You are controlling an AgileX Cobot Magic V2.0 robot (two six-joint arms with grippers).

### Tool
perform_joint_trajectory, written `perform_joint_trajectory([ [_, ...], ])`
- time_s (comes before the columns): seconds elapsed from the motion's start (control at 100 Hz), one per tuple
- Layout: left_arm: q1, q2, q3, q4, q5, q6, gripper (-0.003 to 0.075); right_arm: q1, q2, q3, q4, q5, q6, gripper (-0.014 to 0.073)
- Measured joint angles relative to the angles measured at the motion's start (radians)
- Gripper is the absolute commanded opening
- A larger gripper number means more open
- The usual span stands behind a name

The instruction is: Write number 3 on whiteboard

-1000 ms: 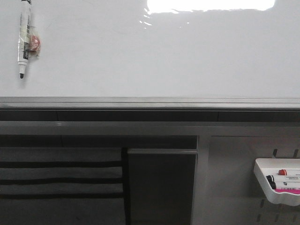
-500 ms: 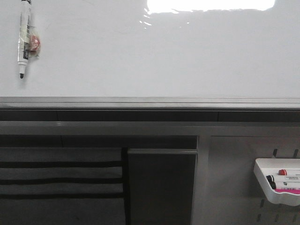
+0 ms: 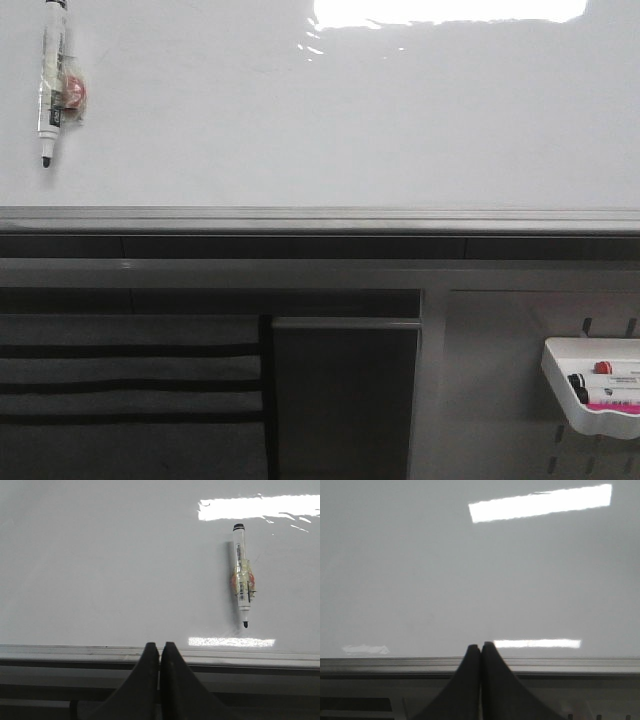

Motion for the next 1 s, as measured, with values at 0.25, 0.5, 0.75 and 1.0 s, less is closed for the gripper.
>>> perform_joint_trajectory([
  [0.25,0.0,0.0,0.0,0.025,0.0,0.0,-0.002,0.0,0.0,0.0,0.0,0.0,0.0,-0.0069],
  [0.5,0.0,0.0,0.0,0.028,0.0,0.0,-0.002,0.0,0.0,0.0,0.0,0.0,0.0,-0.0069],
  [0.75,0.0,0.0,0.0,-0.002,-0.037,0.0,-0.002,0.0,0.0,0.0,0.06,0.013,0.0,-0.0069],
  [1.0,0.0,0.0,-0.126,-0.064,0.039,0.0,-0.002,0.0,0.014,-0.17,0.104,0.261,-0.007,-0.0069],
])
